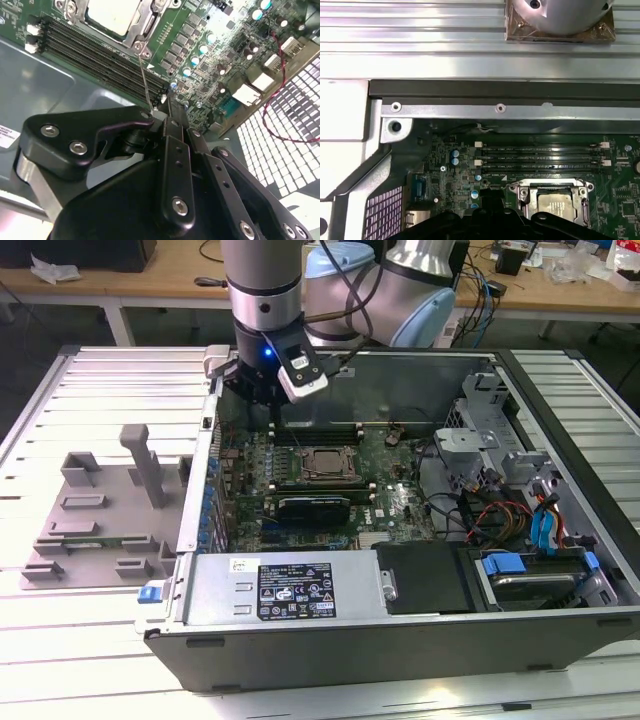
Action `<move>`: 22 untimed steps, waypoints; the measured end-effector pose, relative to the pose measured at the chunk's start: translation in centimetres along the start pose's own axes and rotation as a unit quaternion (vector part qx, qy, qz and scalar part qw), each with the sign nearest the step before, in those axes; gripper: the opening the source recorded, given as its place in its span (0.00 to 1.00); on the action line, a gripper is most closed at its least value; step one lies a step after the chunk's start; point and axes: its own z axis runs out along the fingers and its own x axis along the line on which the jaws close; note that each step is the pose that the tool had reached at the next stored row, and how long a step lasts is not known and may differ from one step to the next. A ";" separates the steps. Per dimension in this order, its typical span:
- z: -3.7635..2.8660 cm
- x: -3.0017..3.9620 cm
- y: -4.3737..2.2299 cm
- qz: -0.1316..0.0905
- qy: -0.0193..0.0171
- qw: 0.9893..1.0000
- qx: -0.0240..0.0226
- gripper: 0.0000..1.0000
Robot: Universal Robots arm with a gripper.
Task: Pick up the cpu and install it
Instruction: 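Install the first cpu locking lever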
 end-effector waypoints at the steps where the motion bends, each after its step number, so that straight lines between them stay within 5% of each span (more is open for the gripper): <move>1: 0.19 0.01 -0.03 0.000 0.000 1.000 -0.001 0.11; 2: 0.35 0.03 -0.06 0.000 0.000 1.000 -0.001 0.11; 3: 0.47 0.06 -0.09 0.000 0.000 1.000 -0.005 0.11; 4: 0.60 0.09 -0.10 0.000 0.000 1.000 -0.014 0.11; 6: 0.99 0.13 -0.17 0.000 0.000 1.000 -0.018 0.11; 11: 1.12 -1.00 -0.18 0.001 0.001 1.000 -0.018 0.11; 15: 1.18 -2.80 -0.19 0.001 0.001 1.000 -0.018 0.11; 17: 1.22 -4.31 -0.23 0.001 0.002 1.000 -0.017 0.11; 22: 1.26 -4.47 -0.22 -0.001 0.002 1.000 -0.015 0.11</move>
